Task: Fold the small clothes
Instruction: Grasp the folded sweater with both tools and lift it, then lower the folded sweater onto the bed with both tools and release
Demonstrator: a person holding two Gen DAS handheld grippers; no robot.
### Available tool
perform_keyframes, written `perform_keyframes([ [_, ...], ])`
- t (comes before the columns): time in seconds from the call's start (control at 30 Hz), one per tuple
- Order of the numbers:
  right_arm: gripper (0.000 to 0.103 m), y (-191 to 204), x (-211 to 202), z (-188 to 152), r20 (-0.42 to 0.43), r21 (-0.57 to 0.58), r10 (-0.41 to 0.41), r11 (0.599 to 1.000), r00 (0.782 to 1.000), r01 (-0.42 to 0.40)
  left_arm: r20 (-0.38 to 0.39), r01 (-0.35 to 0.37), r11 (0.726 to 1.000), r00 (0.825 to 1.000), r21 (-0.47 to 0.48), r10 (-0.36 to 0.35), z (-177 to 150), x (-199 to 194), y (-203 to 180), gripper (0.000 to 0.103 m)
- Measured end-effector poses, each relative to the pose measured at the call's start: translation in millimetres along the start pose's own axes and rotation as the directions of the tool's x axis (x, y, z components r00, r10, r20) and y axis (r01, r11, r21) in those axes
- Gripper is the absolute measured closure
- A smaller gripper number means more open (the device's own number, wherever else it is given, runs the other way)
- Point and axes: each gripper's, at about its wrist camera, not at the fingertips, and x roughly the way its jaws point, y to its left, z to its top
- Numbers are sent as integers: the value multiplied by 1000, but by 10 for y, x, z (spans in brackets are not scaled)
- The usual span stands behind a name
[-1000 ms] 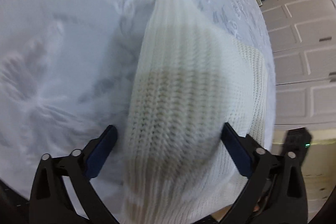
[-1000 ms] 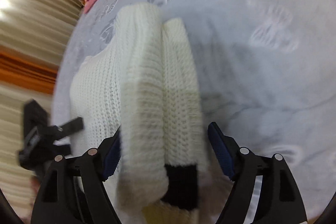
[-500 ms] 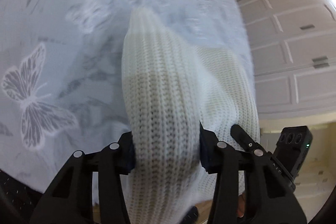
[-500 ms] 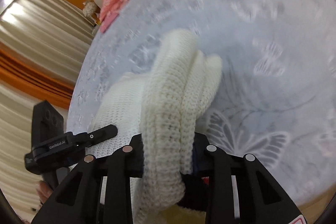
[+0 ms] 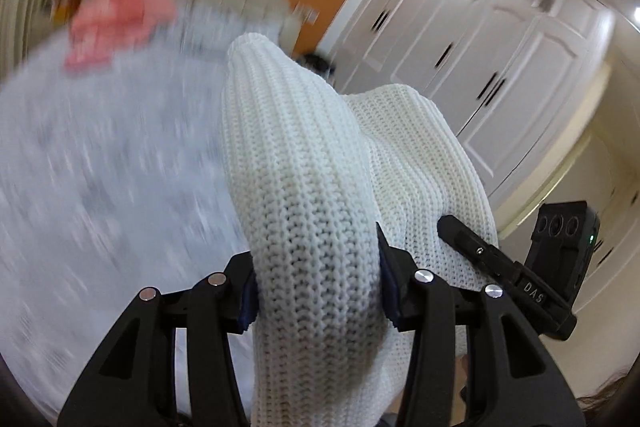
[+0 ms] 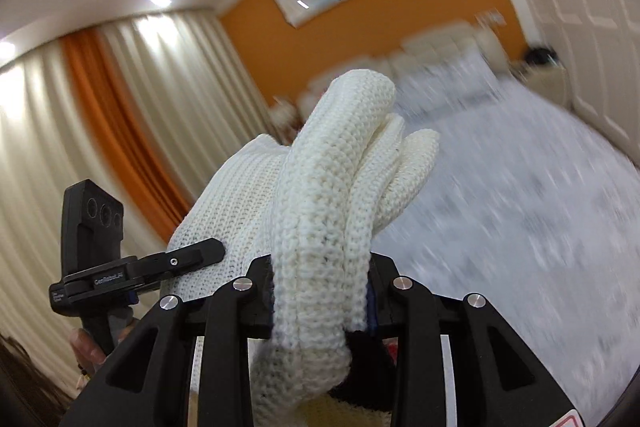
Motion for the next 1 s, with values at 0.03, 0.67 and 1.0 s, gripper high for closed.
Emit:
perform_keyframes([
  [0.03,73,131,6,92,24,-19,26,999,999,-25,32,-9,1000,999,19,8,106,-171,4,56],
  [0.67,73,-480,3286,-1855,-370,150,16,988,929,43,-75,-296,941,955,-163,287,-856,823,2987,55],
  [1.0,50,-872,3427,-2722,-559,138,-93,969,824,204,-210,-364,832,930,-418,301,-2143,944,3895,36],
])
